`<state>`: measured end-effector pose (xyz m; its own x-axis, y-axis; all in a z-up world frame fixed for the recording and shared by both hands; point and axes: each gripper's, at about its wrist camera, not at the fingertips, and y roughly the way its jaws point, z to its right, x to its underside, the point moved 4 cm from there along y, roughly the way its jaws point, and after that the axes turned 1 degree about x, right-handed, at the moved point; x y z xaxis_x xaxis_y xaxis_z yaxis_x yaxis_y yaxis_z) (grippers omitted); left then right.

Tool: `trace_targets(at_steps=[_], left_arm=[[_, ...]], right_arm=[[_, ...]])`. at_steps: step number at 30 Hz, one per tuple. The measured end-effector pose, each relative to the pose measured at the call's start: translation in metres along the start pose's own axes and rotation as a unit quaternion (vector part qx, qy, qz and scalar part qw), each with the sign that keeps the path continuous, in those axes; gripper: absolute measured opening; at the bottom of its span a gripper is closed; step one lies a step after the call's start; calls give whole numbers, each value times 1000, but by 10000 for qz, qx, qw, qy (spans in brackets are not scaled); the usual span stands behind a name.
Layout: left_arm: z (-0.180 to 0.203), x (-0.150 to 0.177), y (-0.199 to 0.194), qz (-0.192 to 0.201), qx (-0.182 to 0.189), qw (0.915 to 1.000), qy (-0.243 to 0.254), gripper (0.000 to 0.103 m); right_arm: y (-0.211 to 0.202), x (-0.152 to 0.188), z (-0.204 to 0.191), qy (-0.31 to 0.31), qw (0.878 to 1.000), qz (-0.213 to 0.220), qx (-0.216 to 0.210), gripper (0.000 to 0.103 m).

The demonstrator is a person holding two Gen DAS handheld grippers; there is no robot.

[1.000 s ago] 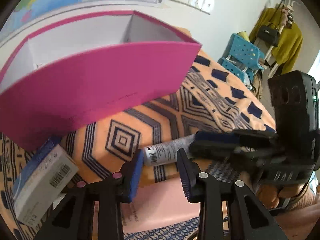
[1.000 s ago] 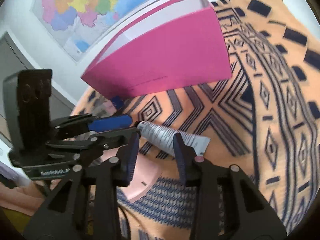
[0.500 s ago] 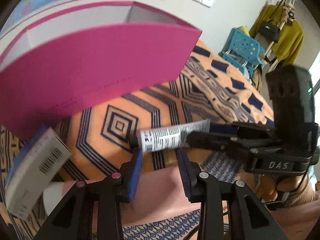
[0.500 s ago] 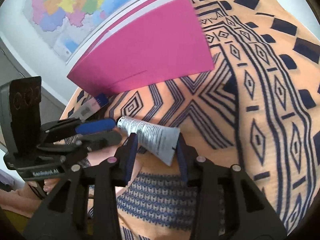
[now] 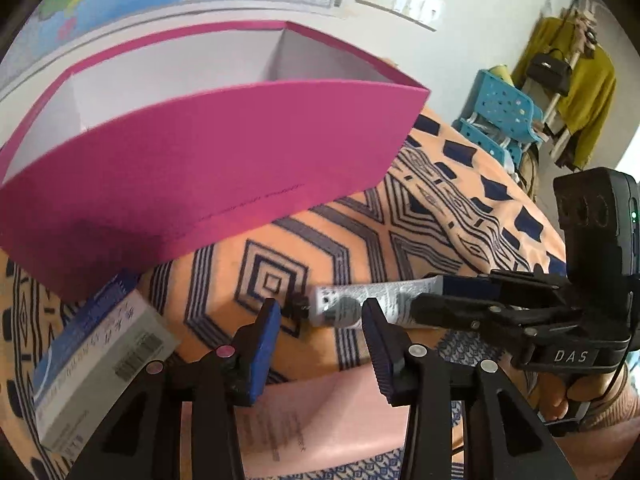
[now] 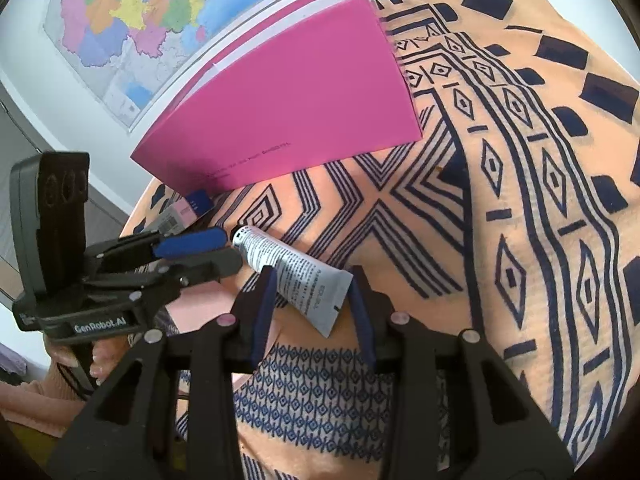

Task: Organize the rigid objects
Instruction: 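Lift the white squeeze tube off the cover with the right tool, then carry the white tube over the magenta box and release it inside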

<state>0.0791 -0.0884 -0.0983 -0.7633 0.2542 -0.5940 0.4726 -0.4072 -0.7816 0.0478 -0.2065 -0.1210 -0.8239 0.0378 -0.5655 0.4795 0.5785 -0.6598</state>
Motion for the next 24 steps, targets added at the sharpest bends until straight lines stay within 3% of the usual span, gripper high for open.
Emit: trace_targets(at_steps=[13, 24], left_arm=[[7, 3, 1, -121, -28, 9997, -225, 44], [13, -16, -29, 308, -10, 9994, -138, 44]], right_arm=[[-4, -2, 2, 109, 9999, 86, 48, 30], [-26, -20, -13, -248, 9990, 367, 63, 30]])
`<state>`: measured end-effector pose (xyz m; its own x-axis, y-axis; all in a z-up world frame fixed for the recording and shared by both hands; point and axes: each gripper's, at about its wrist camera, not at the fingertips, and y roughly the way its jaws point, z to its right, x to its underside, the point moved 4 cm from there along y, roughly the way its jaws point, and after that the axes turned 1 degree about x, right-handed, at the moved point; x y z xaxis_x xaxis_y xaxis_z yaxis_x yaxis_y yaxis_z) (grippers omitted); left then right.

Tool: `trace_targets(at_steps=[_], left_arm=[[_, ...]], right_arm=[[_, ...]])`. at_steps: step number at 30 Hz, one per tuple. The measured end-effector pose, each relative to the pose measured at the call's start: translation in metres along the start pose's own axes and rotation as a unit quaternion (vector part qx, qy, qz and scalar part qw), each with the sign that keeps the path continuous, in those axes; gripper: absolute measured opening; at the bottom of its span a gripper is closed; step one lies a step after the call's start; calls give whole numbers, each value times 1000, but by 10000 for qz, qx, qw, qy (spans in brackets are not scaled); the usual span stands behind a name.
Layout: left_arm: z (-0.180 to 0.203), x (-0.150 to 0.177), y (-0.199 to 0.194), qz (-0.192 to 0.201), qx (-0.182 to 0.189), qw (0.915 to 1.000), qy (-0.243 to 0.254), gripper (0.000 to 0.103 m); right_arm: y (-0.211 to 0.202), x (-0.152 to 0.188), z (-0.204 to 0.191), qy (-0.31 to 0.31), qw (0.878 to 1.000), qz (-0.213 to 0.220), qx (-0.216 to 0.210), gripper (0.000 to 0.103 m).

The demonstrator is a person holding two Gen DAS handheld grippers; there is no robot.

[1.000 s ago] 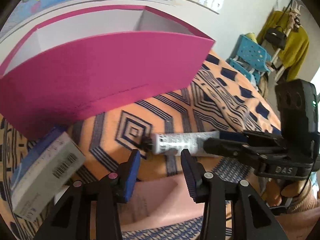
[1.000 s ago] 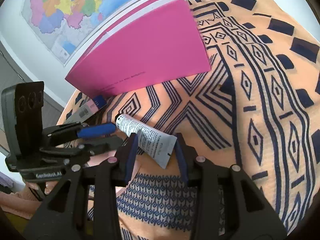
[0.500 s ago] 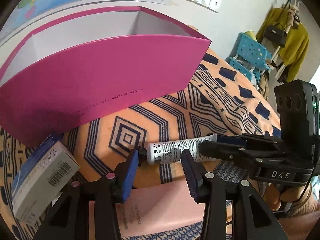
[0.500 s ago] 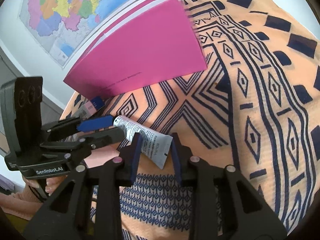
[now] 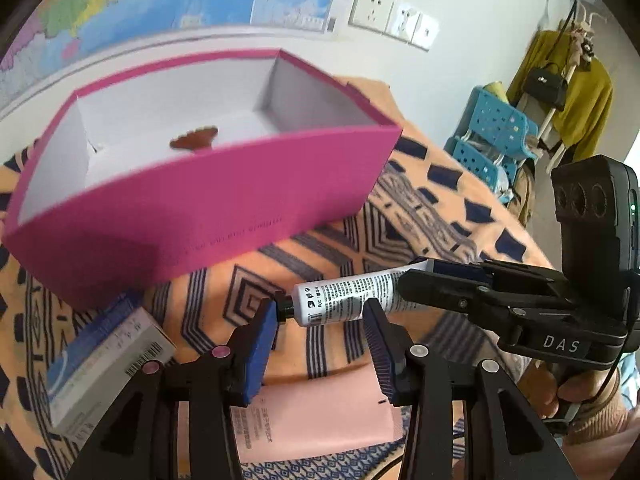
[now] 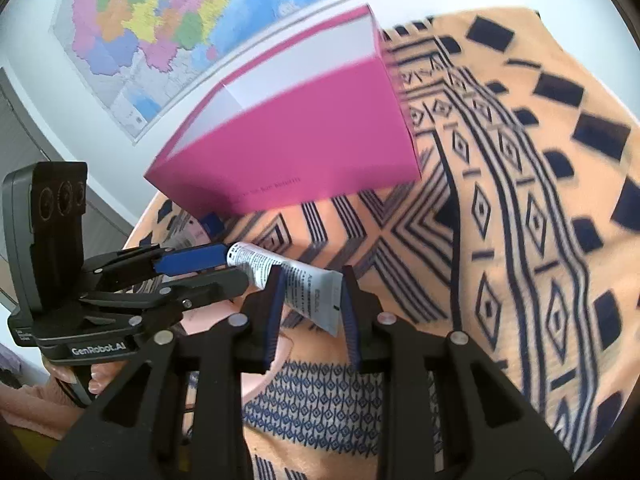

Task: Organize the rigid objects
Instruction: 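Carry the white tube over the magenta box and release it inside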

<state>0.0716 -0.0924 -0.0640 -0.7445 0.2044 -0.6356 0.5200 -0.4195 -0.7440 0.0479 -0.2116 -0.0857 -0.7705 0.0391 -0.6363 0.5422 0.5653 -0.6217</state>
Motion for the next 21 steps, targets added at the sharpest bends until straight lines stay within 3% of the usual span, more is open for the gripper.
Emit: trace_targets(at_steps=[9, 21], left_arm=[[4, -28, -23, 429, -96, 9990, 126, 44], [5, -52, -30, 683, -192, 9974, 159, 44]], right_arm=[[-22, -34, -20, -515, 9978, 426, 42, 30], [-30, -67, -30, -870, 9936, 704, 116, 30]])
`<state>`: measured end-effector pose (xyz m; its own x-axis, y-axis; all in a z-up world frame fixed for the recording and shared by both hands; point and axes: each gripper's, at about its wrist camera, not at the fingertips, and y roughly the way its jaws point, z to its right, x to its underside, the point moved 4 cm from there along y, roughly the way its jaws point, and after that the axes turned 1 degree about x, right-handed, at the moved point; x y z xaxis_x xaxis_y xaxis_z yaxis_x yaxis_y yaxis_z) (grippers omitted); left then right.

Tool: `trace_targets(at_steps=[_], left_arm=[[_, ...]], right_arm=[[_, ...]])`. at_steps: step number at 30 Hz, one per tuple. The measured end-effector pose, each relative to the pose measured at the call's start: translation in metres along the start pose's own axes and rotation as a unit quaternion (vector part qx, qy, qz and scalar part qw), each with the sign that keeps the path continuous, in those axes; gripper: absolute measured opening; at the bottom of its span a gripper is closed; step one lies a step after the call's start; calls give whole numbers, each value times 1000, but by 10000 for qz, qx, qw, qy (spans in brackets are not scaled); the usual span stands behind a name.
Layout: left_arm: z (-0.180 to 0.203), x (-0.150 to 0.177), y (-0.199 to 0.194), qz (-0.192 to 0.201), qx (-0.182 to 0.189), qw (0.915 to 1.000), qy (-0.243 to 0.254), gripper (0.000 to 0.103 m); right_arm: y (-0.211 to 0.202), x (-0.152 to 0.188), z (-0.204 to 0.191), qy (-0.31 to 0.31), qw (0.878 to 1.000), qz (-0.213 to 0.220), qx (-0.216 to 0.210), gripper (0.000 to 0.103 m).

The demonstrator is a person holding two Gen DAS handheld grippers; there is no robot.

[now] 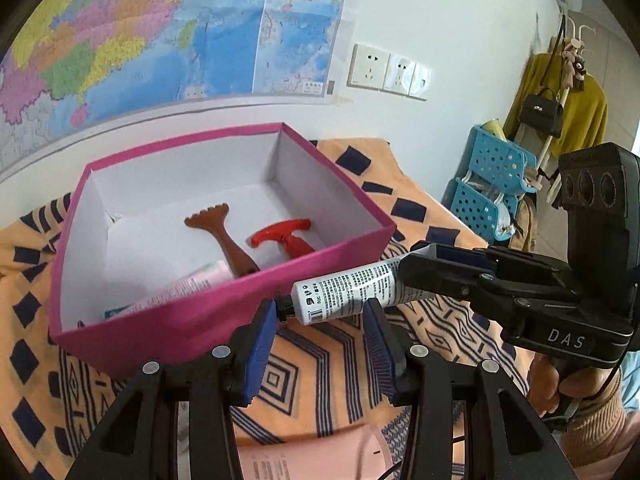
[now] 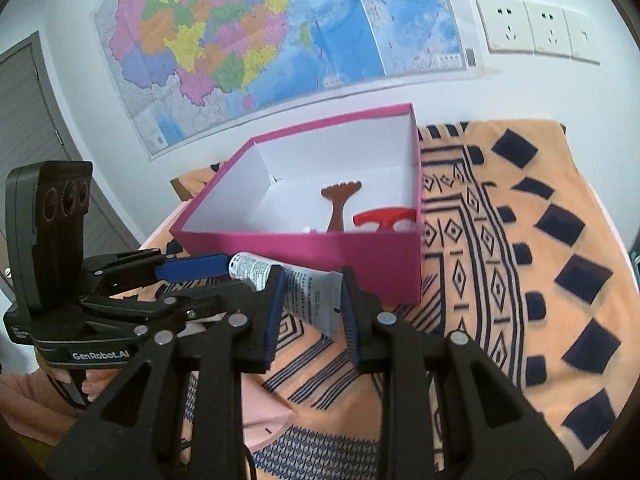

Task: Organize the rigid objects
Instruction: 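Carry the white tube over the magenta box and release it inside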

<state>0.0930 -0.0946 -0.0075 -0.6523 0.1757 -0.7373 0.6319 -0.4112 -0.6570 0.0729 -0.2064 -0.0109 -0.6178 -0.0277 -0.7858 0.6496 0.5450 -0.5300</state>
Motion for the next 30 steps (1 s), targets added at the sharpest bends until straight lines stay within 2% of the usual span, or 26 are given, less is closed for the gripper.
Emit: trace_targets(at_steps=[16, 30], left_arm=[[-8, -38, 12, 173, -75, 9998, 15, 44], [-35, -45, 46, -116, 56, 9990, -429, 45]], right_arm=[[6, -48, 9, -180, 9994, 297, -38, 30], [42, -57, 25, -51, 10000, 37, -23, 30]])
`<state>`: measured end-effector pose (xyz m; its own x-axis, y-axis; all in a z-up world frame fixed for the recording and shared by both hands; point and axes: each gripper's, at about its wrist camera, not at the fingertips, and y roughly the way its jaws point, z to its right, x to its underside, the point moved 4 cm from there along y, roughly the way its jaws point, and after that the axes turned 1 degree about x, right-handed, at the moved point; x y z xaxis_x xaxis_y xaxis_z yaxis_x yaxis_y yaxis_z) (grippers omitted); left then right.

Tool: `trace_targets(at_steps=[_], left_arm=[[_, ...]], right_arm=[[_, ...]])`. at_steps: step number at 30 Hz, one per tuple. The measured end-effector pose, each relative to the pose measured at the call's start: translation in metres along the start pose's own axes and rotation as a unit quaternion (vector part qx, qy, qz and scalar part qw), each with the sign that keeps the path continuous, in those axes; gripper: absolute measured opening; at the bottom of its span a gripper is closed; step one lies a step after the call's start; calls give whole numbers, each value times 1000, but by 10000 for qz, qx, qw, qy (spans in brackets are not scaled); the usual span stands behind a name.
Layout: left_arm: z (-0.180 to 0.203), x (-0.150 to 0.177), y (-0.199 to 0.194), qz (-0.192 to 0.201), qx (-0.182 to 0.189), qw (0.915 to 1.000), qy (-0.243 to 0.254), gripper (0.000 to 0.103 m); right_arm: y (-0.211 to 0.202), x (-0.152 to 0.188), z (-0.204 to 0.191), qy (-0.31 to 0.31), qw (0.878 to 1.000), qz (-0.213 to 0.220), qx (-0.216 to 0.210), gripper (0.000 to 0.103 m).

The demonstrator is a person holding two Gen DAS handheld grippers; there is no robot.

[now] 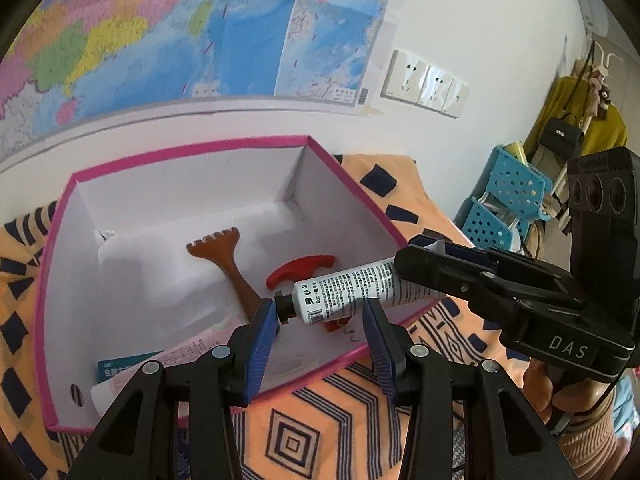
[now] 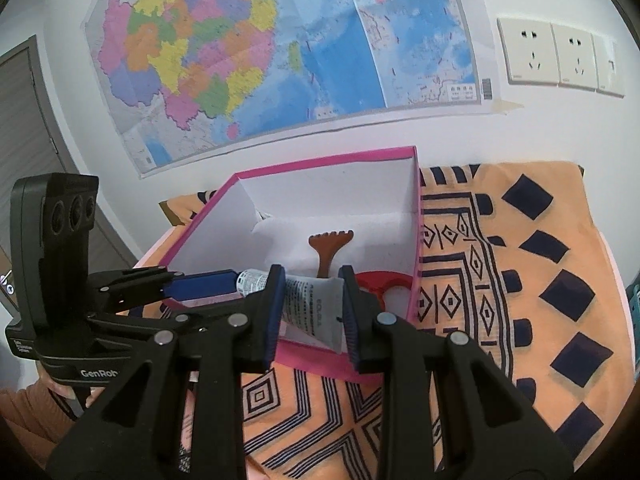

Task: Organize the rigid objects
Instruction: 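Carry the white tube over the magenta box and release it inside, then move the right tool to the blue-and-white medicine box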

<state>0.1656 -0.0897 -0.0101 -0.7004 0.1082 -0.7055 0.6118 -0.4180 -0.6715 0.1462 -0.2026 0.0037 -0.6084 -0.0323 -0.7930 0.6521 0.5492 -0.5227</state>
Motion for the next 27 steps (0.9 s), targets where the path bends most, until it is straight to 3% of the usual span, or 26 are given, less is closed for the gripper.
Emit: trace_targets(at_steps=[14, 21, 27], left_arm=[[-7, 2, 27, -271, -4, 9994, -194, 44], [-2, 8, 10, 28, -186, 9998, -33, 46], [-3, 21, -31, 463, -144, 9987, 150, 53]], right_arm=[[26, 11, 14, 93, 9989, -331, 332, 33], [20, 13, 12, 43, 9985, -222, 493, 34], [-3, 18, 2, 47, 9997, -82, 216, 33]])
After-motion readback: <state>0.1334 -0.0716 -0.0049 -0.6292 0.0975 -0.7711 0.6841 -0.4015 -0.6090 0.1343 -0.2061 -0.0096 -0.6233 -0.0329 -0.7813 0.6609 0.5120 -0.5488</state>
